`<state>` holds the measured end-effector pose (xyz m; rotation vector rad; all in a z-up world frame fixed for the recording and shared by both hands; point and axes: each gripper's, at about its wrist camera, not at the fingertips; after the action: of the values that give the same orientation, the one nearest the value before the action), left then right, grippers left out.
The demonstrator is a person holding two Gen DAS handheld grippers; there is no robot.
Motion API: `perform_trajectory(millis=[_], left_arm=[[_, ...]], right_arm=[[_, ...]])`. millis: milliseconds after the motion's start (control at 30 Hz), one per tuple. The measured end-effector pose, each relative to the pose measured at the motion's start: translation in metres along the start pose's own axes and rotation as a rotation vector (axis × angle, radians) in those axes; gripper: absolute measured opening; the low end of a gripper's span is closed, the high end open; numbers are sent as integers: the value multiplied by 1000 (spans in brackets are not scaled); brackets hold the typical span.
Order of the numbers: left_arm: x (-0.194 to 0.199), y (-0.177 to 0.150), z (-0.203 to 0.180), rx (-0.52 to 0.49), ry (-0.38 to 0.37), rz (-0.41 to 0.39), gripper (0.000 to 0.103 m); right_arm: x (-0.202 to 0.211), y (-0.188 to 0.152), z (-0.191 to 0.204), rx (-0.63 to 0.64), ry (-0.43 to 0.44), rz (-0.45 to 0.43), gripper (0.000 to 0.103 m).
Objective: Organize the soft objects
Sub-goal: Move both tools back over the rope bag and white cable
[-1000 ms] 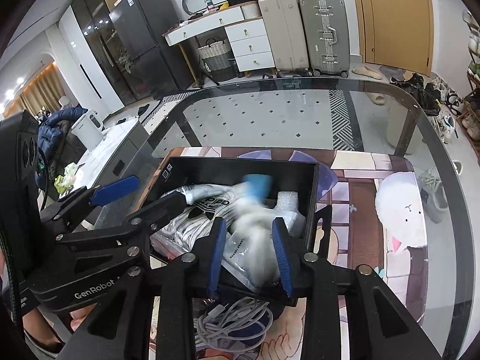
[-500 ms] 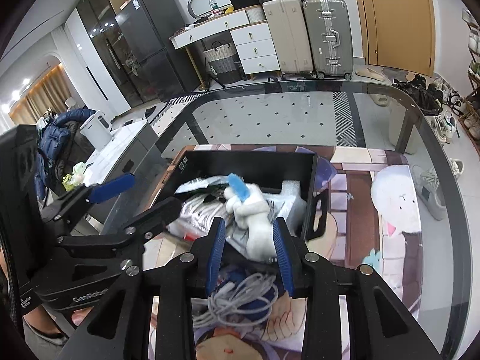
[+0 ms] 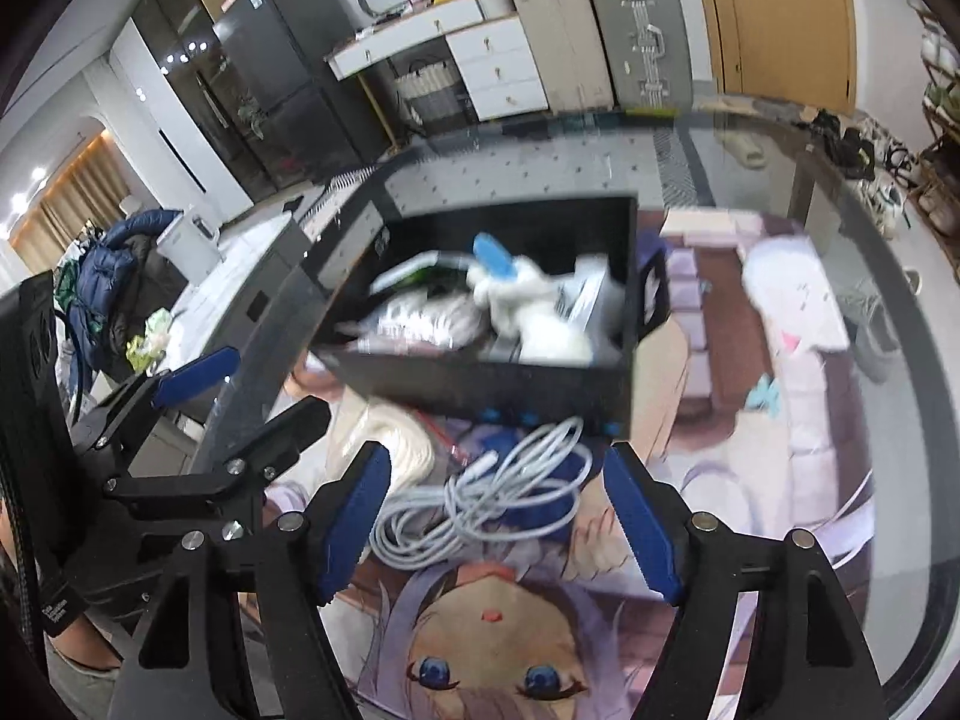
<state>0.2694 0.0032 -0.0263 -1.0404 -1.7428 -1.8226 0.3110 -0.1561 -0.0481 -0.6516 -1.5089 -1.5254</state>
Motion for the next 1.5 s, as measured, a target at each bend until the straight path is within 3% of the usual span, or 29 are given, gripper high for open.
perform_trajectory(millis=[233, 533, 700, 733, 900, 1067, 1333, 1500], left_arm=[[-13, -16, 15, 6, 65, 48, 89], [-19, -32, 20, -11, 78, 89, 89], [-17, -30, 19, -14, 76, 88, 89], [-16, -29, 19, -20, 77, 88, 89], [-16, -31, 19, -18, 62, 96, 89], [-23, -31, 10, -26, 12, 117, 89], [-35, -26, -3, -47, 13, 121, 89], [-34, -26, 2, -33, 13, 118, 89]], right_arm=[[-30, -9, 10, -70, -18, 115, 75], [-49, -3, 21, -100, -90, 114, 75], [-59, -1, 34, -20, -138, 98, 73], [-58, -2, 34, -1, -142, 96, 67], [-53, -6, 27, 65, -108, 121, 66], [-47, -9, 16, 181, -159, 113, 66], [-25, -3, -25, 20, -34, 114, 69], [-25, -10, -33, -48, 78, 196, 70]])
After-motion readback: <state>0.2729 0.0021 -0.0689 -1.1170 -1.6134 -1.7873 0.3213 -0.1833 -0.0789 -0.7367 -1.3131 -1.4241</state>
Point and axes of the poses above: each gripper's, at about its wrist camera, not at the fingertips, and x roughly against the way its jaws point, z to its left, y to its top, and after that the axes turned 11 degrees about -y, right-handed
